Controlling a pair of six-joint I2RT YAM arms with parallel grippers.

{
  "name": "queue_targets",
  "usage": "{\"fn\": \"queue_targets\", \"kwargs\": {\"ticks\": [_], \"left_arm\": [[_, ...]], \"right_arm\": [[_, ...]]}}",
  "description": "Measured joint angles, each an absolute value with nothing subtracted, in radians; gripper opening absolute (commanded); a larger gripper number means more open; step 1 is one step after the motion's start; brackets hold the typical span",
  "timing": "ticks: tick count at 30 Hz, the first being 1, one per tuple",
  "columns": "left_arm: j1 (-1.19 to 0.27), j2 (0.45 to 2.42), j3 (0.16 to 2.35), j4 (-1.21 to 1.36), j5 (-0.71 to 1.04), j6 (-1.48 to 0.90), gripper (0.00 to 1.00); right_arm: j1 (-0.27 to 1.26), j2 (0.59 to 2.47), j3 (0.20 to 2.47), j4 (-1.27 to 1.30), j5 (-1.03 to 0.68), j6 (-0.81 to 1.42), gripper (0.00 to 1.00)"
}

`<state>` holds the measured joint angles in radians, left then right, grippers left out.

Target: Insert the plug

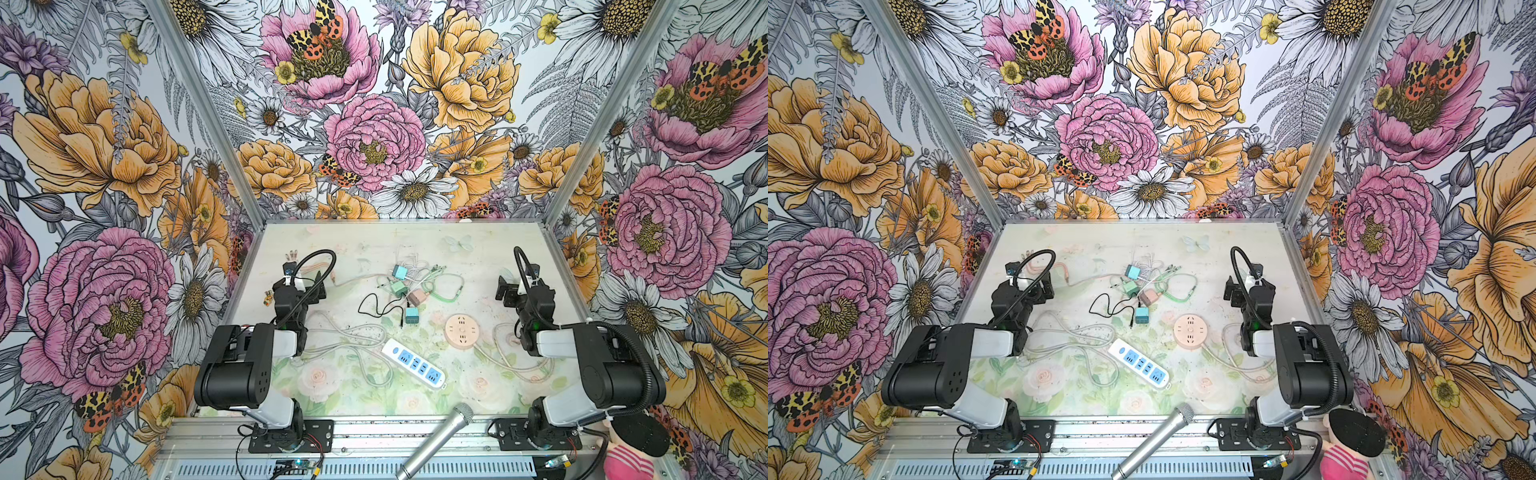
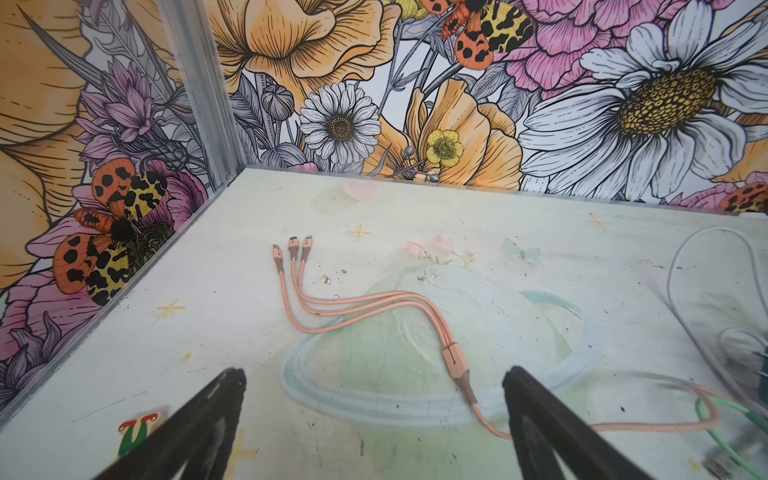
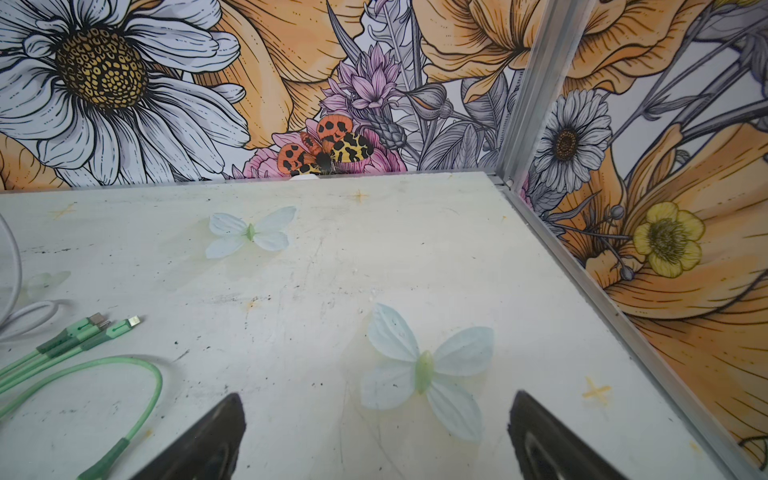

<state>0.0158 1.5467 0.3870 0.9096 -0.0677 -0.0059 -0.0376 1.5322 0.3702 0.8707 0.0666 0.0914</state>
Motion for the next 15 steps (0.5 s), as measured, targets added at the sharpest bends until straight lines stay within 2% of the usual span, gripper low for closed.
{"fn": "queue_targets", "kwargs": {"ticks": [15], "left_arm": [[0.016,1.547,0.387,0.910,-0.067,0.000,0.99]], "right_arm": [[-0.038,1.532,0.370,0.864,0.067,0.091,1.00]]}}
